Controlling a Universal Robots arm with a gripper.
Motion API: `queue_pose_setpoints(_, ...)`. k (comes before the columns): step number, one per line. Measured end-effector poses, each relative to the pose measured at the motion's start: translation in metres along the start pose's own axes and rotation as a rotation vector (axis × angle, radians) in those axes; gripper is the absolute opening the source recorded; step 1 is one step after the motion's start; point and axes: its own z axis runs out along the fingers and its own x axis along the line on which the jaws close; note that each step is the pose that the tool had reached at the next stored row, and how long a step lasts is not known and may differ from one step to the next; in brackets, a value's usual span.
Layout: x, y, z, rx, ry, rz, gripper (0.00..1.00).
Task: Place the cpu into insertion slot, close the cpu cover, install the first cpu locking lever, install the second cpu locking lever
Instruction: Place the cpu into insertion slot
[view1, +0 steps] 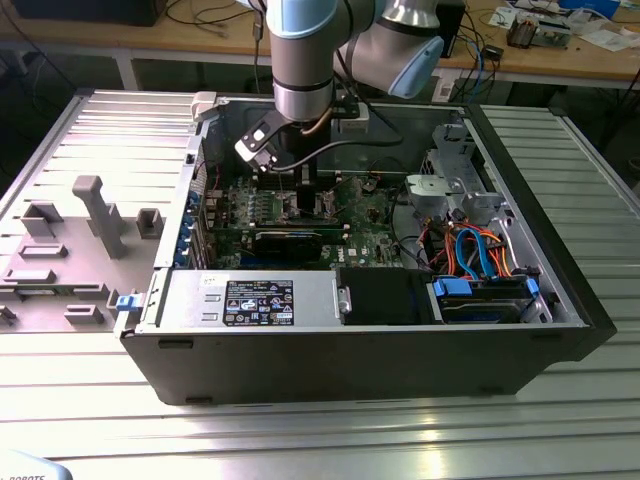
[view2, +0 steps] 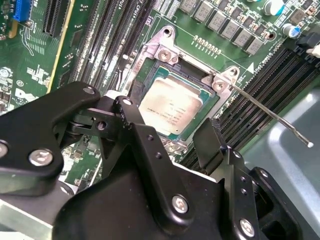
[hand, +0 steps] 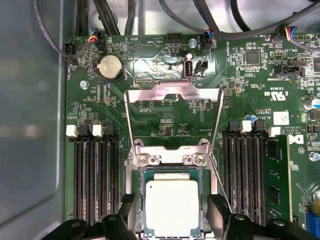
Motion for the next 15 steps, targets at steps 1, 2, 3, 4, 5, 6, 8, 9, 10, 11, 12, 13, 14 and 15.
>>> queue_pose_setpoints(1, 0.0, 0.0001, -0.0009, 0.0007, 0.0, 0.0, 0.68)
queue_pose_setpoints(2, 0.0, 0.0001, -0.0013, 0.001, 0.0, 0.0, 0.68)
queue_pose_setpoints(3, 0.0, 0.0001, -0.002, 0.0015, -0.0001, 0.0, 0.68)
queue_pose_setpoints(4, 0.0, 0.0003, -0.0033, 0.0025, 0.0, 0.0, 0.68)
queue_pose_setpoints(5, 0.0, 0.0004, -0.0041, 0.0037, 0.0, 0.0, 0.68)
queue_pose_setpoints(6, 0.0, 0.0005, -0.0049, 0.0046, 0.0, 0.0, 0.68)
queue_pose_setpoints(8, 0.0, 0.0008, -0.0085, 0.0085, -0.0002, 0.0, 0.68)
queue_pose_setpoints(9, 0.0, 0.001, -0.0105, 0.0101, -0.0001, 0.0, 0.68)
queue_pose_setpoints(10, 0.0, 0.0011, -0.0118, 0.0119, 0.0, 0.0, 0.68)
queue_pose_setpoints(11, 0.0, 0.0013, -0.0132, 0.0138, -0.0001, 0.0, 0.68)
queue_pose_setpoints(12, 0.0, 0.0014, -0.0143, 0.0155, -0.0001, 0.0, 0.68)
queue_pose_setpoints(13, 0.0, 0.0016, -0.0151, 0.0171, -0.0002, 0.0, 0.68)
queue_pose_setpoints(14, 0.0001, 0.0019, -0.0161, 0.0202, -0.0001, 0.0, 0.68)
queue_pose_setpoints(15, 0.0001, 0.0022, -0.0164, 0.0227, 0.0, 0.0, 0.66)
